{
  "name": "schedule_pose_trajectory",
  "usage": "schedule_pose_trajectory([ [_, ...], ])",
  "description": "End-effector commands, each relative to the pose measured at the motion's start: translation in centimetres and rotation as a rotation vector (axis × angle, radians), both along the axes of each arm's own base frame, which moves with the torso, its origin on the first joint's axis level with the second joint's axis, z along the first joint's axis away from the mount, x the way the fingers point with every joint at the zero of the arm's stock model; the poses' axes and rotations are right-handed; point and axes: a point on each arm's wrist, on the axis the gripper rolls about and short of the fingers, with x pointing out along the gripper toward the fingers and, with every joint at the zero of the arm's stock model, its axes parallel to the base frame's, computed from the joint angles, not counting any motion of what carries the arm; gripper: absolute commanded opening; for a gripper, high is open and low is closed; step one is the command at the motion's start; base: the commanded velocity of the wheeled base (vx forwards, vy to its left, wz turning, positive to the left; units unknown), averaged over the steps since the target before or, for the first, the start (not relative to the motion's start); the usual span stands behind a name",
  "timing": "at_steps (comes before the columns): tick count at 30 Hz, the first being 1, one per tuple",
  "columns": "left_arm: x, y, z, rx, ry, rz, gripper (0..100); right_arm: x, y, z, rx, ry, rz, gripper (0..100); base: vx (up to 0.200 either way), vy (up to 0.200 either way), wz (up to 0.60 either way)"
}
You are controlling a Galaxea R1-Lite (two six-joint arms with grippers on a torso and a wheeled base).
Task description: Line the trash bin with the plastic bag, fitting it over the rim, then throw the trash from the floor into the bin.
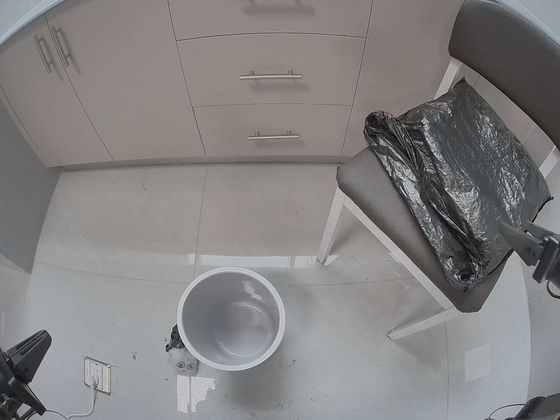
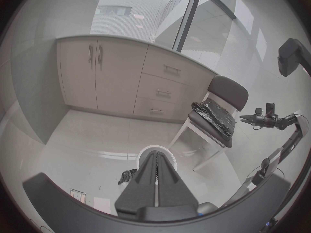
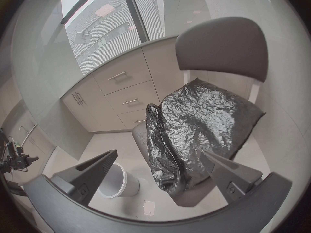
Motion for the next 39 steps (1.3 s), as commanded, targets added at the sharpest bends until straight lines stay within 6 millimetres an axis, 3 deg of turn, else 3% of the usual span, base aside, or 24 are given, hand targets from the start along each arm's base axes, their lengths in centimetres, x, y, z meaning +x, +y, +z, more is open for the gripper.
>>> schedule_pose_trajectory([
  [1, 2.0, -0.2, -0.2, -0.006, 0.132, -0.040, 0, 5.0, 2.1, -3.7, -0.047, 0.150, -0.023, 100, 0.000, 0.000, 0.00],
  [9, 2.3, -0.2, -0.5, -0.005, 0.151, -0.043, 0, 5.4, 1.9, -4.5, -0.048, 0.132, -0.059, 100, 0.000, 0.000, 0.00],
  [14, 2.4, -0.3, -0.7, -0.005, 0.158, -0.051, 0, 5.4, 1.9, -6.1, -0.073, 0.195, -0.060, 100, 0.000, 0.000, 0.00],
  [26, 2.5, -0.3, -0.8, -0.007, 0.143, -0.054, 0, 5.7, 1.5, -6.9, -0.081, 0.231, -0.095, 100, 0.000, 0.000, 0.00],
  [39, 2.5, -0.3, -0.8, -0.015, 0.149, -0.053, 0, 7.5, 0.7, -8.2, -0.096, 0.302, -0.169, 100, 0.000, 0.000, 0.00],
])
